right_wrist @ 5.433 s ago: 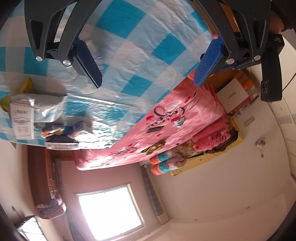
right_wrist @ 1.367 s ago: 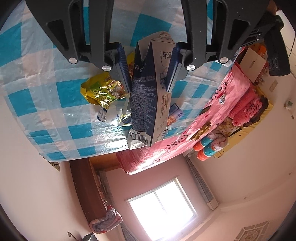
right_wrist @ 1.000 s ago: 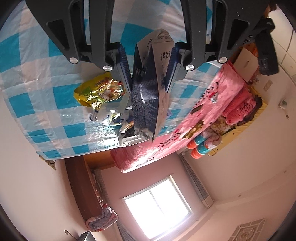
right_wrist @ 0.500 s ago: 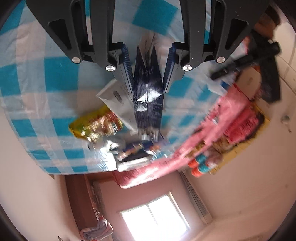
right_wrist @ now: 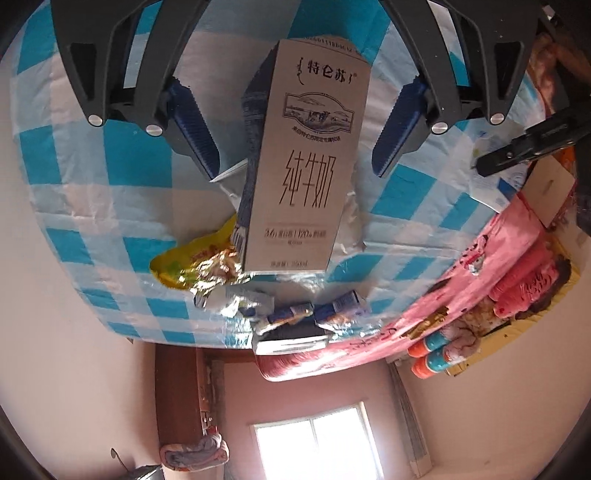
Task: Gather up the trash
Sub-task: 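Lift the white bottle with the left gripper while the right lifts the milk carton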
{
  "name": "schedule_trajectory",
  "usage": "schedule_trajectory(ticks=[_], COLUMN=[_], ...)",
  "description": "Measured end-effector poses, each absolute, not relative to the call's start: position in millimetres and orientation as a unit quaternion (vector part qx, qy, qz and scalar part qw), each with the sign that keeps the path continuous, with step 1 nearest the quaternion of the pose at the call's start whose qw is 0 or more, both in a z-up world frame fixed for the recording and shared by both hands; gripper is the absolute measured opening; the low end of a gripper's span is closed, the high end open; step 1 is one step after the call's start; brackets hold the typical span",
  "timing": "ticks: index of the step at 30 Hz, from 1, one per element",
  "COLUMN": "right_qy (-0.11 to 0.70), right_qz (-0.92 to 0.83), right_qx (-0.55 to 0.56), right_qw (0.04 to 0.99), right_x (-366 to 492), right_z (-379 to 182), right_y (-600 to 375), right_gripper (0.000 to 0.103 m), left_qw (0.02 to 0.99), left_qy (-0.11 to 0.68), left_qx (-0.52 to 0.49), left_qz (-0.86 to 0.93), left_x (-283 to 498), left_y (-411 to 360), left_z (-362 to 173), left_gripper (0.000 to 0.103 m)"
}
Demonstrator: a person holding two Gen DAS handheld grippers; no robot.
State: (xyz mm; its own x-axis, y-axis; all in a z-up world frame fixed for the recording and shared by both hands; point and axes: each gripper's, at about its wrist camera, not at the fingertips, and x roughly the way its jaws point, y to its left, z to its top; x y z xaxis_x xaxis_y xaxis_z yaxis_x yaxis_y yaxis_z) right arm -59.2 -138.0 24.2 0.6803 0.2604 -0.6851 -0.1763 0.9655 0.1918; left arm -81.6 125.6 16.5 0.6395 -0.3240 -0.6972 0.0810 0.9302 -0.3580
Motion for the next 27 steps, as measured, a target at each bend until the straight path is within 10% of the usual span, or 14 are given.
schedule_trajectory(ticks=[3,5,27], right_qy=[0.374,0.377,0.363], right_qz=[0.109,0.105,0.173], right_qx=[0.047,0.041,0.073], right_qw=[0.920,0.919,0.913], right_x=[-60,-61,-73], right_z=[26,26,63], right_y=[-135,-131,-98], right_gripper=[0.081,0.060,0.057], left_qw=[0.893,0.893,0.902], left_qy=[0.408,0.408,0.379], left_qx=[-0.151,-0.153,-0.176], left_qz=[-0.115,-0.116,-0.110], left_x=[-83,-84,-105], left_y=[128,128,168], left_z=[16,16,28], left_gripper=[0.024,0.024,0.024])
